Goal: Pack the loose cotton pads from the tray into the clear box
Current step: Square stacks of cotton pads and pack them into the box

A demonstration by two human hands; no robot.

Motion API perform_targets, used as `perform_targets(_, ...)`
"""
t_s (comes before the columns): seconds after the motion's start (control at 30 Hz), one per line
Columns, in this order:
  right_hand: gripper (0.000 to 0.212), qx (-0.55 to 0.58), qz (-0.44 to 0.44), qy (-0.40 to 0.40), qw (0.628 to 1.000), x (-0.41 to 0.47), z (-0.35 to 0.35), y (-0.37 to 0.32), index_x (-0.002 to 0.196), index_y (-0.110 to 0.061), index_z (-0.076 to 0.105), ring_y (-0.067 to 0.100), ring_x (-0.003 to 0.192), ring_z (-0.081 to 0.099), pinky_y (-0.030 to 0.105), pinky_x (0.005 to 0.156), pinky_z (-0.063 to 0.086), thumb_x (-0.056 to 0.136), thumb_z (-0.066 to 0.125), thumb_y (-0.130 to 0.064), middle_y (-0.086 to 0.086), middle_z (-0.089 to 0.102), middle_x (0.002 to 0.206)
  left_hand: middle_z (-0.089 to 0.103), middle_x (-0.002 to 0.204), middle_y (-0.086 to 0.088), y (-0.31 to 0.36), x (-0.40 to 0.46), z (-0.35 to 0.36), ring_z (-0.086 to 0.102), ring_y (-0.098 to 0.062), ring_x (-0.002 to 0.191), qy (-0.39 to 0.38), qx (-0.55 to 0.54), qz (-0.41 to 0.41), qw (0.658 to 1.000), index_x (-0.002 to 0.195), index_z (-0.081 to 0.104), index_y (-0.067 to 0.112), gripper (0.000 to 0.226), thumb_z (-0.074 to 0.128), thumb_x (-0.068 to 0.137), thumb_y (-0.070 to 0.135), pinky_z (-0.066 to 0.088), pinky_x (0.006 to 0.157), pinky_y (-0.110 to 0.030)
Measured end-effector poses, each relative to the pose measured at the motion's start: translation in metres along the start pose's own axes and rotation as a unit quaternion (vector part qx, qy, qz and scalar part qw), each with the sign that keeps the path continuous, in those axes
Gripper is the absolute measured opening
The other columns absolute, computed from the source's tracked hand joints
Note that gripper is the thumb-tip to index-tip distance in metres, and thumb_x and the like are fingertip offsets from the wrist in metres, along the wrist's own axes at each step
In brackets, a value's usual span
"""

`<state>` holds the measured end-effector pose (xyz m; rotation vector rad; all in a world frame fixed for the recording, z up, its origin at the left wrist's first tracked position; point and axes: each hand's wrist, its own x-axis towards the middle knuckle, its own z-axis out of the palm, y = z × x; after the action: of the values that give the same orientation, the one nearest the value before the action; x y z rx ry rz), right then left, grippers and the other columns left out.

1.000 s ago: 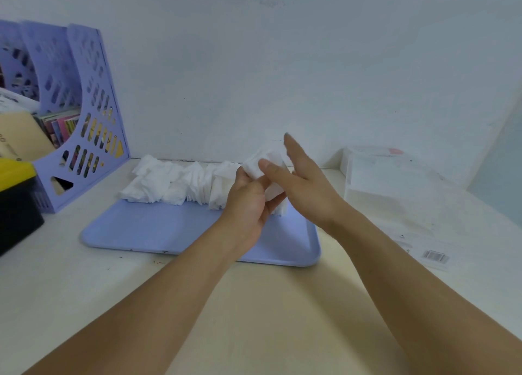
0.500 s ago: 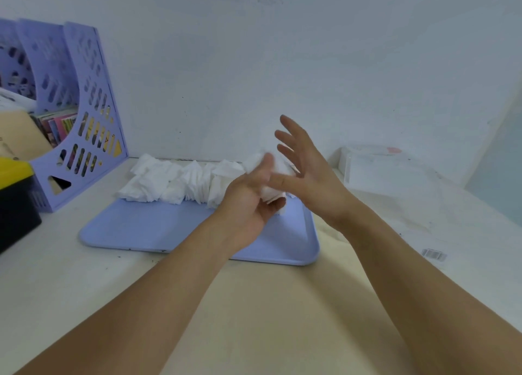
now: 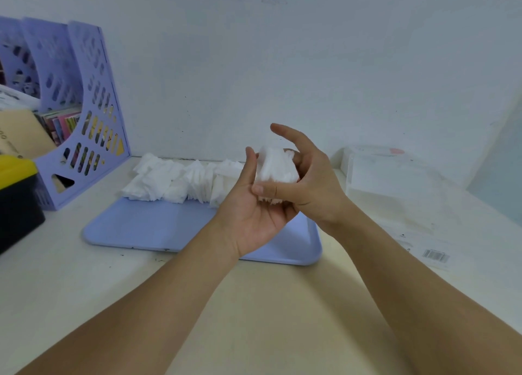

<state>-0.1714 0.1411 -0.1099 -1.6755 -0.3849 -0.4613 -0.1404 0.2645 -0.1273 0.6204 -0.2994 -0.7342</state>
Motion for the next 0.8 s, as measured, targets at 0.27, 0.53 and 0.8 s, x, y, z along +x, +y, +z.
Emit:
perform_targets(0.27, 0.114, -0.258, -0.011, -0.102, 0.961, -0.001, -0.011, 0.003, 0.151, -0.034, 0.037, 0.000, 0.105, 0.060, 0.017, 0.085, 0.049, 0.056, 0.098, -0.015, -0.011, 0.061, 0.120, 0.074, 0.094, -0.001, 0.003, 0.000, -0.006, 0.072, -0.014, 0.084, 0.043, 0.137, -0.028, 0.989, 0.091, 0.079, 0.020, 0.019, 0.076, 0.073, 0.025, 0.056, 0.078, -0.028)
perform_targets(0.53, 0.101, -0.179, 0.006, -0.083, 0.980, 0.003, -0.022, 0.001, 0.145, -0.029, 0.046, 0.014, 0.108, 0.067, 0.037, 0.091, 0.059, 0.060, 0.096, -0.006, -0.005, 0.068, 0.116, 0.071, 0.120, -0.010, 0.008, -0.001, -0.007, 0.070, -0.025, 0.108, 0.029, 0.095, -0.026, 0.995, 0.124, 0.067, 0.013, 0.041, 0.068, 0.087, 0.030, 0.056, 0.096, -0.040)
perform_targets(0.8, 0.090, -0.156, 0.006, -0.072, 0.985, 0.004, -0.033, 0.002, 0.140, -0.027, 0.052, 0.018, 0.107, 0.068, 0.032, 0.084, 0.060, 0.064, 0.092, 0.001, -0.002, 0.070, 0.113, 0.068, 0.123, -0.016, 0.012, 0.000, -0.009, 0.070, -0.030, 0.105, 0.015, 0.036, -0.035, 0.999, 0.126, 0.065, 0.007, 0.042, 0.060, 0.092, 0.031, 0.056, 0.095, -0.041)
